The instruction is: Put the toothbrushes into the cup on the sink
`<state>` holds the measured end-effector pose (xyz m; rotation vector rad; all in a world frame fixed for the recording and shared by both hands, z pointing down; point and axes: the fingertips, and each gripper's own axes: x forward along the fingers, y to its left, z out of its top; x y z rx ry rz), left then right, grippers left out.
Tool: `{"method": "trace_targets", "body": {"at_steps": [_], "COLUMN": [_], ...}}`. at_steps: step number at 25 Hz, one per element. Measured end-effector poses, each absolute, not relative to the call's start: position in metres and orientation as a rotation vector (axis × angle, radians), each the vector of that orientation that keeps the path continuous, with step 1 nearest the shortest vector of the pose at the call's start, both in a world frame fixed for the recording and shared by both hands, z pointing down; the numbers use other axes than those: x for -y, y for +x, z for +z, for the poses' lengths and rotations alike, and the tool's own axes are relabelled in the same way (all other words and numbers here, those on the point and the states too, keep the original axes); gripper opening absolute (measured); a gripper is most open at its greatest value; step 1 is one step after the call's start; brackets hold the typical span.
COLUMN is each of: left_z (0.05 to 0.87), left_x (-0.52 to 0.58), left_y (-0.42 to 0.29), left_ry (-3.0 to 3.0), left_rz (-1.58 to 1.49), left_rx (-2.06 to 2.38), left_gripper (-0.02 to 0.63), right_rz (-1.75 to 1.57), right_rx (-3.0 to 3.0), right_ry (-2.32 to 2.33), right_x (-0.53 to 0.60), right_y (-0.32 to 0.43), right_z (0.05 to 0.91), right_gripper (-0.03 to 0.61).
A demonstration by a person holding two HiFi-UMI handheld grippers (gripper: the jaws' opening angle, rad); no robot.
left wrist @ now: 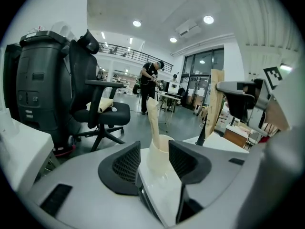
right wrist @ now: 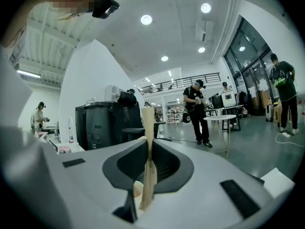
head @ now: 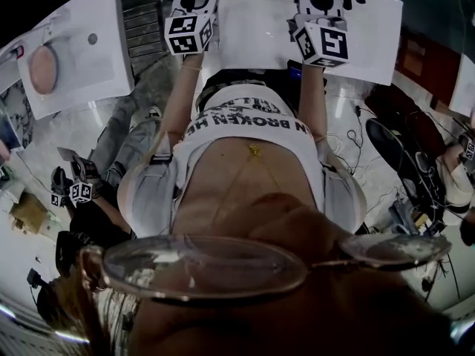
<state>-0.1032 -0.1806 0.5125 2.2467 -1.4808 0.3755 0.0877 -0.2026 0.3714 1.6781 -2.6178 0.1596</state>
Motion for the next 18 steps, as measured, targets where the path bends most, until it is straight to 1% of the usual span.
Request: {"method": "trace_targets", "body": {"at_steps": [9, 14, 18], "left_z": [0.509, 0.506, 0.506], "left_x": [0.171, 0.163, 0.163], "left_y": [-0.112, -0.113, -0.121], "left_ry": [2.256, 2.254, 2.231], "left_rz": [0.338, 0.324, 0.32], "left_rx": [1.465, 1.461, 1.465], "left_gripper": [0.193, 0.193, 0.193], "right_rz": [0.167, 0.145, 0.181], "right_rx": [2.751, 2.778, 2.758], "right_ry": [1.533, 1.485, 1.449], "right_x": [0.221, 0.229, 0.247], "right_y": [0.022, 0.005, -0.011], "right_z": [0.367, 0.368, 0.384], "right_gripper": [0.044, 0.044, 0.044]}}
